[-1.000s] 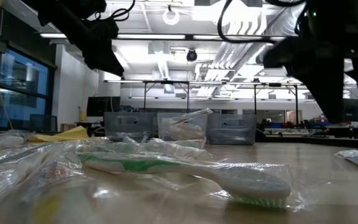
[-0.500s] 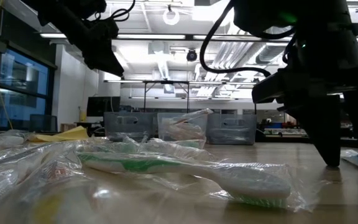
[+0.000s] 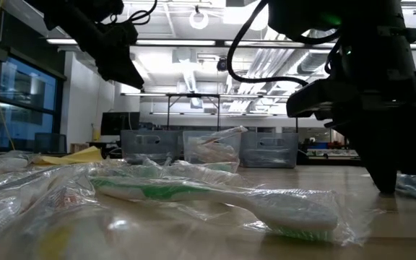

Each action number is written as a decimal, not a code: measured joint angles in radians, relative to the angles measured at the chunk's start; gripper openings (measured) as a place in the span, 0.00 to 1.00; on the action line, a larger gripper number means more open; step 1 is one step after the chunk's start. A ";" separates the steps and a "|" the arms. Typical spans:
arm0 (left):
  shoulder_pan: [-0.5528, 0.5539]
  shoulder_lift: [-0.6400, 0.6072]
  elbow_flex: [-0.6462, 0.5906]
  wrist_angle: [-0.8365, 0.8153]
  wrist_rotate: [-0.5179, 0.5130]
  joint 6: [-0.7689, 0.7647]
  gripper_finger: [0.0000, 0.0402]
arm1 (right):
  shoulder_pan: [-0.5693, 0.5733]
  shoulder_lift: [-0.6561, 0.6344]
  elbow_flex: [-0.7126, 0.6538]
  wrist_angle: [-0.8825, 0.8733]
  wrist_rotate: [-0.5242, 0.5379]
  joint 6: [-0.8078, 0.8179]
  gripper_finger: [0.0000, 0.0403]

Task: Pick & Place Toothbrushes
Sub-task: Put the blue toothbrush into the right black bin

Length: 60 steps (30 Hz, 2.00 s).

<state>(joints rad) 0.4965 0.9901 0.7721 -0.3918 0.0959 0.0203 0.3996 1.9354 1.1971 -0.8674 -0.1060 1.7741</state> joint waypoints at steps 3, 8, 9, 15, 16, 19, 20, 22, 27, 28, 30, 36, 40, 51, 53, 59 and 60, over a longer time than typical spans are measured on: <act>0.000 0.000 0.000 0.000 0.000 -0.005 0.37 | 0.000 0.000 0.000 -0.002 0.010 -0.032 0.27; 0.000 0.000 0.000 0.000 0.000 -0.009 0.37 | -0.005 -0.004 -0.001 -0.001 0.085 -0.089 0.15; 0.000 0.000 0.000 0.000 0.000 -0.010 0.37 | -0.009 -0.005 -0.001 0.000 0.093 -0.106 0.12; 0.000 0.000 0.000 0.000 0.000 -0.017 0.37 | -0.041 -0.015 -0.003 -0.004 0.130 -0.218 0.04; 0.000 0.000 0.000 0.000 -0.001 -0.017 0.37 | -0.047 -0.021 -0.004 -0.006 0.141 -0.235 0.04; 0.000 0.000 0.000 0.000 -0.001 -0.017 0.37 | -0.073 -0.054 -0.009 -0.009 0.221 -0.297 0.04; 0.000 0.000 0.000 0.000 -0.001 -0.018 0.37 | -0.084 -0.072 -0.009 -0.011 0.239 -0.322 0.04; 0.000 0.000 0.000 0.000 -0.001 -0.018 0.37 | -0.112 -0.122 -0.007 -0.031 0.272 -0.384 0.03; 0.000 0.000 0.000 0.000 -0.002 -0.025 0.37 | -0.218 -0.238 -0.004 -0.034 0.341 -0.595 0.03; 0.000 0.000 0.000 0.000 -0.002 -0.025 0.37 | -0.241 -0.265 -0.003 -0.033 0.354 -0.642 0.03; 0.000 0.000 0.000 0.000 -0.002 -0.025 0.37 | -0.291 -0.310 -0.002 -0.032 0.369 -0.737 0.03; 0.000 0.000 0.000 0.000 -0.001 -0.033 0.37 | -0.495 -0.418 -0.001 0.008 0.372 -1.049 0.03; 0.000 0.001 0.000 0.000 0.000 -0.051 0.37 | -0.634 -0.427 0.000 0.067 0.366 -1.237 0.03; 0.000 0.000 0.000 0.000 0.000 -0.081 0.37 | -0.940 -0.406 0.002 0.356 0.241 -1.568 0.03; 0.000 0.000 0.000 0.000 0.001 -0.087 0.37 | -0.980 -0.397 0.002 0.376 0.203 -1.567 0.03; 0.000 0.000 0.001 0.000 -0.001 -0.097 0.37 | -1.057 -0.291 0.018 0.387 0.116 -1.570 0.03; 0.000 0.000 0.001 0.000 -0.001 -0.097 0.37 | -1.066 -0.269 0.032 0.373 0.100 -1.570 0.03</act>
<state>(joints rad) 0.4969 0.9905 0.7727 -0.3916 0.0952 -0.0765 -0.6665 1.6660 1.2288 -0.4943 -0.0057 0.2040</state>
